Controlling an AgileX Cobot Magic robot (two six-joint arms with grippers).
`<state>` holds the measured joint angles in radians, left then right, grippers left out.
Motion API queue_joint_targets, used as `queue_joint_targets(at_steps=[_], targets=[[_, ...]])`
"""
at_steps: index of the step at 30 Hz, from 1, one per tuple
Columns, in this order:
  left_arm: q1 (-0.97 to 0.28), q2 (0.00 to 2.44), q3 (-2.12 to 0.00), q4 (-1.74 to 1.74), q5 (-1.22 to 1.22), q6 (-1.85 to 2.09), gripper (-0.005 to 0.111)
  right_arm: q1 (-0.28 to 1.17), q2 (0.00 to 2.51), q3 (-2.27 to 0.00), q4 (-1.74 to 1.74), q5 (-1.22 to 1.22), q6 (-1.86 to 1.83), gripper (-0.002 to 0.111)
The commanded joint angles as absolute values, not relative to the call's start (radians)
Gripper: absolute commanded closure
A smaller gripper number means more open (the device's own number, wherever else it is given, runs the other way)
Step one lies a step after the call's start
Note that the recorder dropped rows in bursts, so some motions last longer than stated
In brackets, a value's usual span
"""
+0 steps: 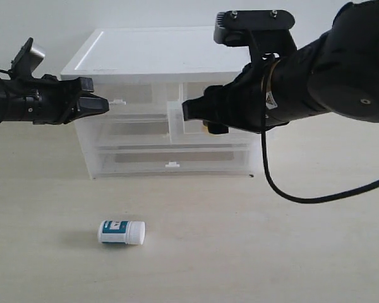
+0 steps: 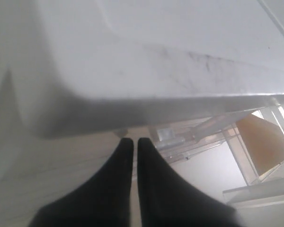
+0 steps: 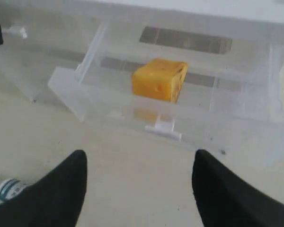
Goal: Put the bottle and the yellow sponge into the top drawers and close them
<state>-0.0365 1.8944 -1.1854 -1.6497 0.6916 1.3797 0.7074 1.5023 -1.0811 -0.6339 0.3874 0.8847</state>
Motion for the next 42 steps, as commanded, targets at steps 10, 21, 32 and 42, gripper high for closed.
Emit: queue_joint_targets(at_steps=[10, 21, 32, 42], targets=[[-0.033, 1.896, -1.199, -1.676, 0.683, 1.383, 0.103, 0.694, 1.657, -1.087, -0.836, 0.282, 1.032, 0.05], [-0.033, 1.896, -1.199, -1.678, 0.678, 1.383, 0.103, 0.535, 1.709, -1.127, -0.867, 0.065, 1.078, 0.05], [-0.033, 1.896, -1.199, -1.678, 0.678, 1.383, 0.103, 0.509, 1.72, -1.233, -0.864, 0.0, 1.088, 0.05], [-0.033, 1.896, -1.199, -1.678, 0.678, 1.383, 0.103, 0.509, 1.74, -1.303, -0.838, 0.026, 1.1, 0.05]])
